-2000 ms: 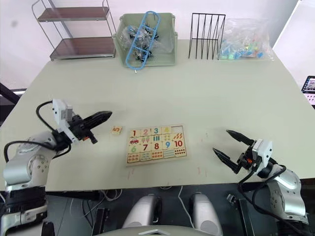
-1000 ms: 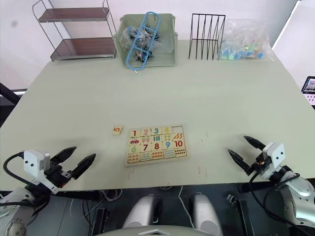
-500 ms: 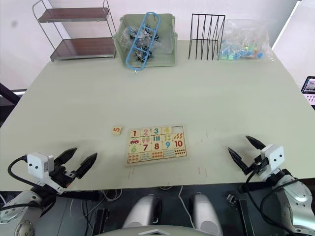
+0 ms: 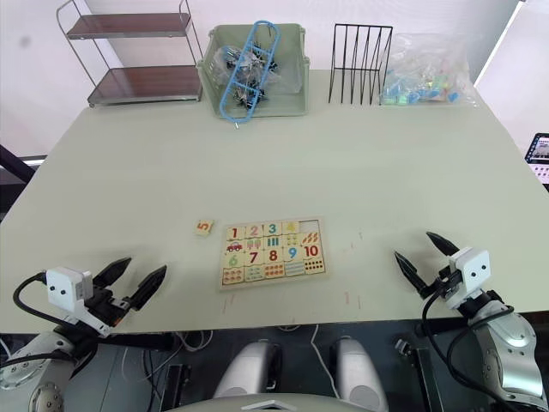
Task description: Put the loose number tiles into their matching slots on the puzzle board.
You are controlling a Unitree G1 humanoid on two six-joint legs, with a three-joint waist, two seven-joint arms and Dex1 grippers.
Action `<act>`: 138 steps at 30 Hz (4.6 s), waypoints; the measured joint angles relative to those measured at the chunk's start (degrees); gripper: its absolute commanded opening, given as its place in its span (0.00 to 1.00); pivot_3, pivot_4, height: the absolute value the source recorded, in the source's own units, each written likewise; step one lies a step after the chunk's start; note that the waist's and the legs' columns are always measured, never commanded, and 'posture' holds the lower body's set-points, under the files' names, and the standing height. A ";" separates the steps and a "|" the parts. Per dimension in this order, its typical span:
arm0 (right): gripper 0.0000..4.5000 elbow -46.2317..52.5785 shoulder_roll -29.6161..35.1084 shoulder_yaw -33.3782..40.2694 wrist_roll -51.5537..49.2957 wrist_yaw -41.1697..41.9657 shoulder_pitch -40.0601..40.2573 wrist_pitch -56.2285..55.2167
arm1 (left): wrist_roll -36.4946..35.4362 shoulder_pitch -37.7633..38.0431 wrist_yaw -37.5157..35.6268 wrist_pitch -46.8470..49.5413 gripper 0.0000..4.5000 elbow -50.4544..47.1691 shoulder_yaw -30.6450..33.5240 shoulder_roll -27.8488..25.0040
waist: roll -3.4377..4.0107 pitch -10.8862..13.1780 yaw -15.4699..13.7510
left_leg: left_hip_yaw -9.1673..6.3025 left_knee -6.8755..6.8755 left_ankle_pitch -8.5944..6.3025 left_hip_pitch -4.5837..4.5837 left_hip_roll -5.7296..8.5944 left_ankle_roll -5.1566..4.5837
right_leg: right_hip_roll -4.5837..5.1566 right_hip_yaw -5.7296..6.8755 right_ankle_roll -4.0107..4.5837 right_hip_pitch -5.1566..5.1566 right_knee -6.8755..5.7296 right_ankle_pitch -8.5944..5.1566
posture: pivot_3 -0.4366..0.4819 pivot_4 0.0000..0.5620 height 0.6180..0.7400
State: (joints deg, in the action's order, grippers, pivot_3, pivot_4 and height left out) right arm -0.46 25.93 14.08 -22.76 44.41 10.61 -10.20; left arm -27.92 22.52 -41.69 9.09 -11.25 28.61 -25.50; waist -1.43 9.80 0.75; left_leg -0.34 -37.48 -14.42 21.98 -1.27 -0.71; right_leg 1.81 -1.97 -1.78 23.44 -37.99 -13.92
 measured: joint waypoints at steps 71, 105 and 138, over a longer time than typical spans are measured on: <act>1.00 1.67 12.16 0.43 -12.08 29.90 -5.14 7.55 | 11.07 -25.82 35.78 43.52 0.99 -16.57 -19.80 5.00 | -0.01 0.00 -0.20 | -0.11 0.01 0.00 -0.02 0.16 0.00 | -0.06 -0.04 -0.22 -0.05 -0.01 0.18 | 0.48 0.27 1.00; 1.00 1.70 11.17 0.38 -12.13 31.21 -8.22 7.56 | 10.89 -28.65 34.39 49.62 0.21 -17.50 -17.27 7.20 | 0.01 -0.01 -0.24 | -0.18 0.01 0.01 -0.05 0.21 0.01 | -0.01 0.01 -0.22 -0.12 0.00 0.18 | 0.48 0.27 1.00; 1.00 7.88 4.42 -0.58 -13.07 26.18 -4.52 6.78 | 8.98 -63.99 -22.89 27.09 0.21 7.40 -41.92 -17.42 | -0.01 0.08 -0.15 | -0.25 -0.06 0.01 0.18 0.27 0.00 | -0.09 0.13 -0.25 -0.02 0.05 0.17 | 0.48 0.27 1.00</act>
State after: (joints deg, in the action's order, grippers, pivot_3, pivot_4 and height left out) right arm 7.42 30.36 13.49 -35.83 70.59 6.08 -3.42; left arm -18.93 -41.47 -64.57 36.19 -3.85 -13.30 -42.92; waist -1.44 9.87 0.60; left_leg -0.59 -37.53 -14.41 22.16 -1.01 -0.70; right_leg 1.72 -1.83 -2.03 23.42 -37.94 -13.75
